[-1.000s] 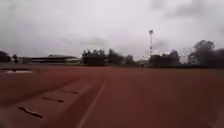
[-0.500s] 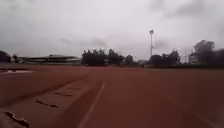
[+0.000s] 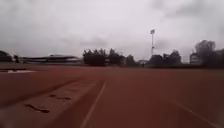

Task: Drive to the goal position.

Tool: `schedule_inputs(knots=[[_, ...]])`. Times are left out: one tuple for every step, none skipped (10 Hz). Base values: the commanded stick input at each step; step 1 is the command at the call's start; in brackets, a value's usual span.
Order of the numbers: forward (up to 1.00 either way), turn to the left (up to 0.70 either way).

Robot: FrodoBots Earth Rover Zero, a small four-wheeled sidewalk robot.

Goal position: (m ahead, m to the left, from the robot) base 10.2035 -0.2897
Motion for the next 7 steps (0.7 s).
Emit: schedule_inputs(knots=[[0.5, 0.0], [0.5, 0.0], [0.5, 0.0], [0.5, 0.0], [0.5, 0.0], [0.5, 0.0], [0.5, 0.0]])
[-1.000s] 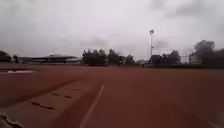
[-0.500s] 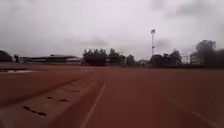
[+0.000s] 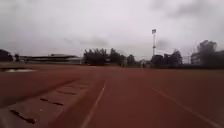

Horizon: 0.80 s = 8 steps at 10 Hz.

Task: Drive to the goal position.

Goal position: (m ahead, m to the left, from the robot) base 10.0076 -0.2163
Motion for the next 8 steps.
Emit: schedule_inputs(knots=[[0.5, 0.0], [0.5, 0.0], [0.5, 0.0], [0.5, 0.0], [0.5, 0.0], [0.5, 0.0], [0.5, -0.36], [0.5, -0.45]])
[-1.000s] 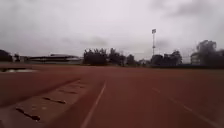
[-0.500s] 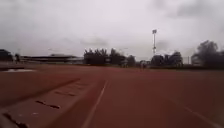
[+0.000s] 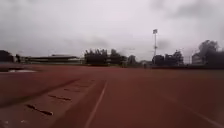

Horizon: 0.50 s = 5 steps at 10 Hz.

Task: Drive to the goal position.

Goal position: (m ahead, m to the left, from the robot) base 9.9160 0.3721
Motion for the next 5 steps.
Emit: schedule_inputs(knots=[[0.5, -0.4], [0.5, -0.15], [0.5, -0.04], [0.5, -0.01], [0.5, 0.0]])
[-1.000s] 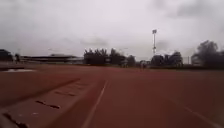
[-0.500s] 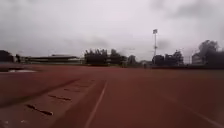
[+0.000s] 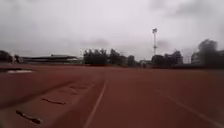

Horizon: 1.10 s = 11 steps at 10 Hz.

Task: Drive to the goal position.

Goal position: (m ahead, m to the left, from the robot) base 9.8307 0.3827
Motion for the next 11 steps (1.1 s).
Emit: schedule_inputs(knots=[[0.5, 0.0], [0.5, 0.0], [0.5, 0.0], [0.5, 0.0], [0.5, 0.0], [0.5, 0.0], [0.5, 0.0], [0.5, 0.0], [0.5, 0.0], [0.5, 0.0], [0.5, 0.0]])
